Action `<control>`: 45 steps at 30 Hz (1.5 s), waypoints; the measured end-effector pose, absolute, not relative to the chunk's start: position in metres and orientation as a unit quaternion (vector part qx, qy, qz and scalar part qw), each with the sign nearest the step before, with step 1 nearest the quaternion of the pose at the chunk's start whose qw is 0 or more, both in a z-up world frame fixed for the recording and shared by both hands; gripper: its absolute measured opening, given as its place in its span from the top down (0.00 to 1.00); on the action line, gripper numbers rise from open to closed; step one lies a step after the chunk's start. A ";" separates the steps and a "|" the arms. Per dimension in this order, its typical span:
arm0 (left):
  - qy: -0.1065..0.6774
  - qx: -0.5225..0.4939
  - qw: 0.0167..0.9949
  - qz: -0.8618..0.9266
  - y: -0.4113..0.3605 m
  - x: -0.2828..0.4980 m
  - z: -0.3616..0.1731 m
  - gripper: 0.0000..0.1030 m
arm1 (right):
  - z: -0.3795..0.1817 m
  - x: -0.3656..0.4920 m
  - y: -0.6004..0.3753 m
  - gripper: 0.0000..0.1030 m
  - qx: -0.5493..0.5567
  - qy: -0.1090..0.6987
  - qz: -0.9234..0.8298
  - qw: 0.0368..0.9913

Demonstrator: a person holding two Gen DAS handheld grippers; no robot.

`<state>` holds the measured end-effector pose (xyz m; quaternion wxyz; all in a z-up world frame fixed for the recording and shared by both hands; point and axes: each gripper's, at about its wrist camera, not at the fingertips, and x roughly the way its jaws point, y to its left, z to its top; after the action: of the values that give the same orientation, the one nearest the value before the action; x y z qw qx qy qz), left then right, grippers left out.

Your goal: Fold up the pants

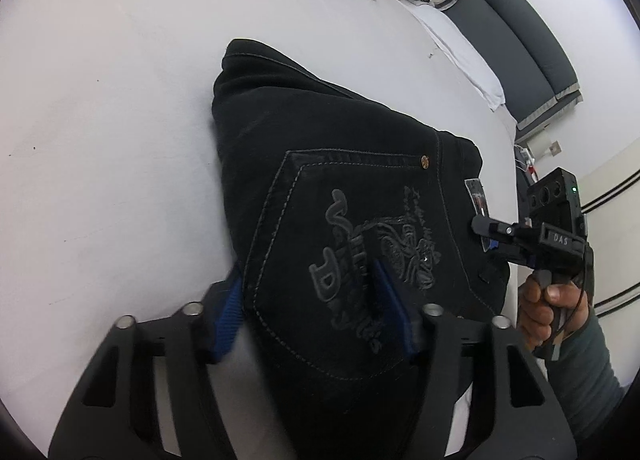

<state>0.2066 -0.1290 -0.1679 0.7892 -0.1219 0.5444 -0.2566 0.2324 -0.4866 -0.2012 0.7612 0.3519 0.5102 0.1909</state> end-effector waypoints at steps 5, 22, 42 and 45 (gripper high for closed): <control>0.533 -0.128 0.793 -0.265 -0.133 0.206 -0.161 0.70 | -0.190 0.228 -0.477 0.69 0.304 0.508 0.175 0.787; 0.450 -0.099 0.849 -0.259 -0.096 0.215 -0.051 0.81 | -0.080 0.234 -0.414 0.80 0.205 0.426 0.208 0.856; 0.452 -0.044 0.878 -0.152 -0.039 0.213 -0.115 0.45 | -0.172 0.258 -0.432 0.35 0.312 0.465 0.153 0.814; 0.392 -0.017 0.911 -0.126 -0.042 0.181 -0.079 0.35 | -0.149 0.234 -0.444 0.35 0.310 0.431 0.132 0.837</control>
<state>0.1813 -0.0419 -0.0790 0.9112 -0.0171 0.3917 -0.1263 0.2336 -0.4442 -0.1487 0.8371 0.3104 0.4306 0.1322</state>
